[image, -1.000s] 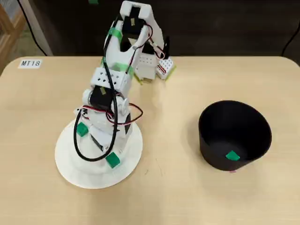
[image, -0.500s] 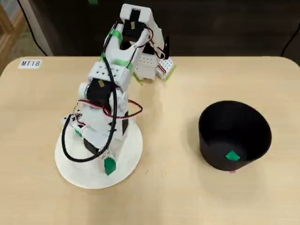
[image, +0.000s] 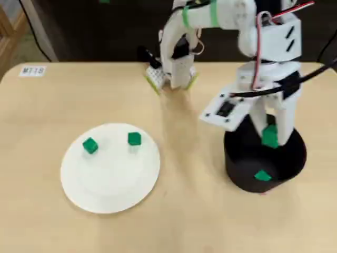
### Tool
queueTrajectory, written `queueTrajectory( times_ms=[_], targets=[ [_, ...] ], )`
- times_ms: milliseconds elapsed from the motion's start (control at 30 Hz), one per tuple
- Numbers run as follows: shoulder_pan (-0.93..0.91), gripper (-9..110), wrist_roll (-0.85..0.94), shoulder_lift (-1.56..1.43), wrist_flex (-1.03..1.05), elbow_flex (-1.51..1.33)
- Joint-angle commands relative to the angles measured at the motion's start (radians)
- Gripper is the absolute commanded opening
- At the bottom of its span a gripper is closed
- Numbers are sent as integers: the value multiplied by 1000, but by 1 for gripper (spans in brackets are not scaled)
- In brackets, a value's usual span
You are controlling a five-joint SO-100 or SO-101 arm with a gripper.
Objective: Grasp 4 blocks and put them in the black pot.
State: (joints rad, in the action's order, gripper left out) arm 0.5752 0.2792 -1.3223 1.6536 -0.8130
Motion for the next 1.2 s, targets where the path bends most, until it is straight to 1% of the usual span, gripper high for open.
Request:
queueTrajectory(
  times_ms=[0, 100, 133, 167, 200, 267, 300, 367, 400, 467, 500, 667, 767, 900, 1167],
  targets=[
    [6, -2, -25, -21, 0, -29],
    [-28, -2, -67, 38, -3, -31],
    [-37, 6, -60, 44, -3, -31],
    [-44, 17, -44, 44, -3, -34],
    [-55, 22, -40, 44, -8, -34],
    [-87, 28, -57, 44, -12, -26],
    [-114, 28, -77, 41, -15, -26],
    [-179, 26, -118, 35, -25, -21],
    [-213, 20, -146, 34, -29, -15],
    [-287, -1, -195, 37, -29, -6],
    [-334, -2, -206, 35, -3, -6],
    [-649, -2, -199, -57, 5, -143],
    [-782, -2, -150, -44, 5, -156],
    [-853, -2, -26, -54, 6, -258],
    [-927, -2, 172, -304, -12, -704]
  ],
)
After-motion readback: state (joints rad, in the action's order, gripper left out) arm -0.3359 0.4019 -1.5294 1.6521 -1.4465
